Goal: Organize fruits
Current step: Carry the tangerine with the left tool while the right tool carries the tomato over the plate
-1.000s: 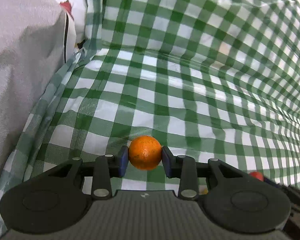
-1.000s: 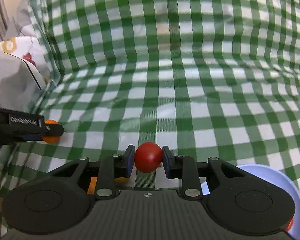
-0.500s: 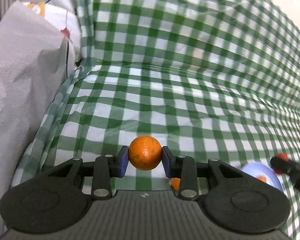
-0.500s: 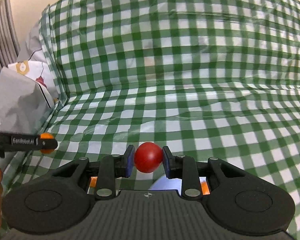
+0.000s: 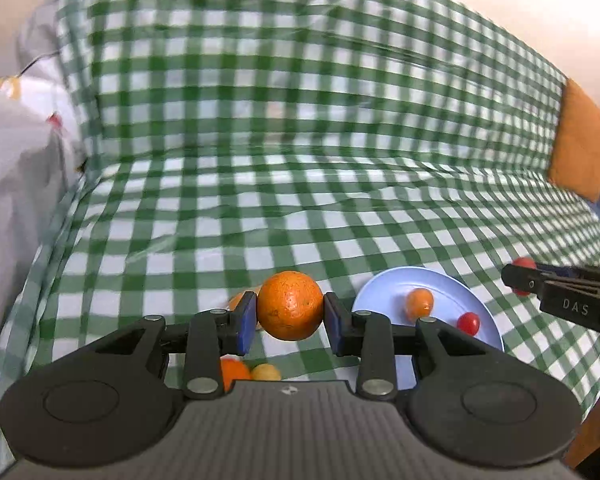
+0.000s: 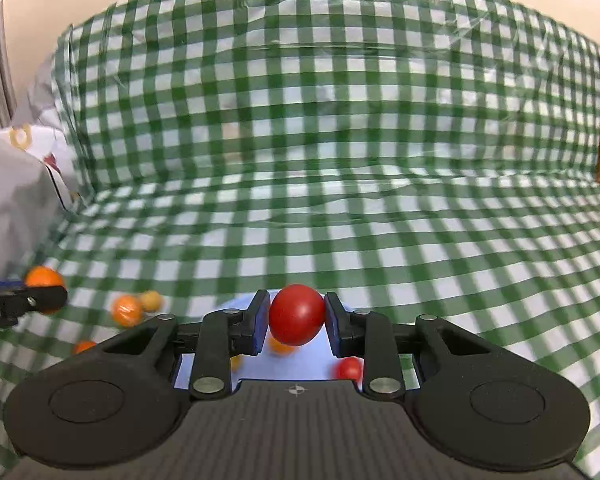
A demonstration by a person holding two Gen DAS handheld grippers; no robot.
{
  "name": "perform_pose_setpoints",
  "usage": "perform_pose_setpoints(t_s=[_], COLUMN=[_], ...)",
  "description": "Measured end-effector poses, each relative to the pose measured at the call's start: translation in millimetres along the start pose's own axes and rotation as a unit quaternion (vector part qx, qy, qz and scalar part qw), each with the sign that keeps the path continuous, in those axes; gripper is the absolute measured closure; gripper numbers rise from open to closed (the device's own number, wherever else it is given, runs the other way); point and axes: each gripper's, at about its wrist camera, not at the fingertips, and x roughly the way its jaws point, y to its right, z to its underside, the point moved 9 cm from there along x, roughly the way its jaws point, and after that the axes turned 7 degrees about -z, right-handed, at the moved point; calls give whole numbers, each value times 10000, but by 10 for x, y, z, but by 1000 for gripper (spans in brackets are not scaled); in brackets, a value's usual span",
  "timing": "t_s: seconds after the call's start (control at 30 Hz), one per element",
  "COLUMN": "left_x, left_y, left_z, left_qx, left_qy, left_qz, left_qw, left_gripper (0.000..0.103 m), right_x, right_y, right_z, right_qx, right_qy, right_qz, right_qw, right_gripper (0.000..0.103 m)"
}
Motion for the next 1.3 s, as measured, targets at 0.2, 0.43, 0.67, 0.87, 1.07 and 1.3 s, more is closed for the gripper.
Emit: perform_pose_setpoints(t_s=[0.2,0.43,0.67,0.87,1.07,1.3], left_x=[135,270,288,283,272,273], left_y=[176,334,502,638,685,690], left_z=[35,45,58,93,102,102], left_qx=[238,383,575,841,957,955], left_qy=[7,-23,77,177,239,237], left_qz=[28,59,191,221,222,226], left_qw=[9997,9992,9981,9961,9949,9949], left_gripper=[64,64,64,64,64,64], right_x=[-23,-5,23,96,116,119], right_y=[279,432,426,361,339,327], right_z=[83,94,84,58,48,48], right_qx=[-127,-83,-86,-114,-124,-128], right_qy=[-77,-86,-105,-123,-130,-126], right_qz=[225,303,286,263,264,264], right_qw=[9996,9995,9995,9995,9995,9995], right_gripper=[72,72,72,72,72,72])
